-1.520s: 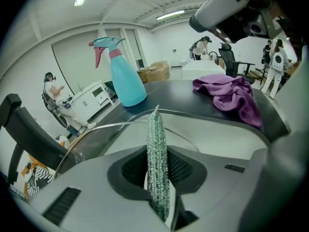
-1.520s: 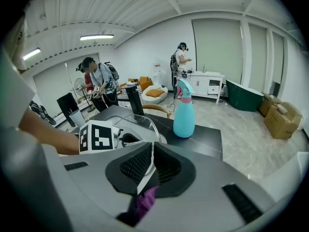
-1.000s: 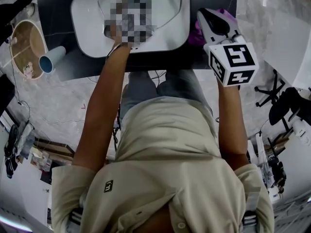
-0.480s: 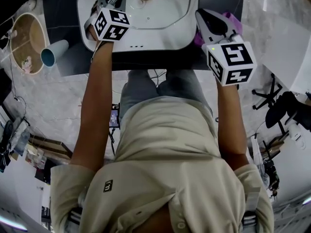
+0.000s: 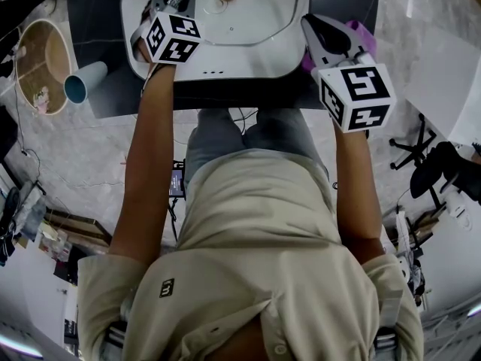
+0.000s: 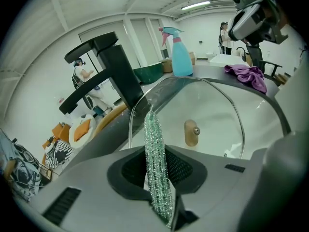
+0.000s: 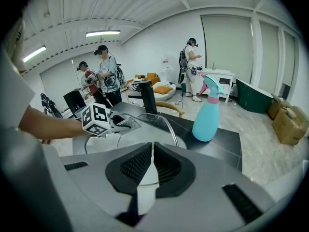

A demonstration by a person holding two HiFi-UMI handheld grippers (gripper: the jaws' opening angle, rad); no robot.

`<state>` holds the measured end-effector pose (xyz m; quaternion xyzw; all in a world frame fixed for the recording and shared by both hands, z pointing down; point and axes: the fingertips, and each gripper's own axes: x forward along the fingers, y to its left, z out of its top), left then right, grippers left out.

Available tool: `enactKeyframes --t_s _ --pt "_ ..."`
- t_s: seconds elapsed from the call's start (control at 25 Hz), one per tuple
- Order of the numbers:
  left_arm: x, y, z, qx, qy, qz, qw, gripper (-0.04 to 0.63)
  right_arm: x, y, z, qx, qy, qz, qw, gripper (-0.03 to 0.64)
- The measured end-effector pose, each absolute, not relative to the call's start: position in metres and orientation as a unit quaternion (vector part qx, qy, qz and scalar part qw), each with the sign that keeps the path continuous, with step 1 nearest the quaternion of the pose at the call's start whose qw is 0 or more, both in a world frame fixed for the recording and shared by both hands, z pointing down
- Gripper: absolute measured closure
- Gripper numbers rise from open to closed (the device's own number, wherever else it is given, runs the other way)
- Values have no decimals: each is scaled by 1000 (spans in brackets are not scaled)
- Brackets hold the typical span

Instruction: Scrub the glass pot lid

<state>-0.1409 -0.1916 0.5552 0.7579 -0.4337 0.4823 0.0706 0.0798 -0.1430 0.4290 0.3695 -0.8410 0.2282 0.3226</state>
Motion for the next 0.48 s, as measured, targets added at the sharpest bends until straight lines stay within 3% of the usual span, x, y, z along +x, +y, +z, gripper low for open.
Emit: enactKeyframes --t_s 0.48 --pt "-125 -183 567 762 -407 498 74 506 84 -144 436 370 -839 234 323 589"
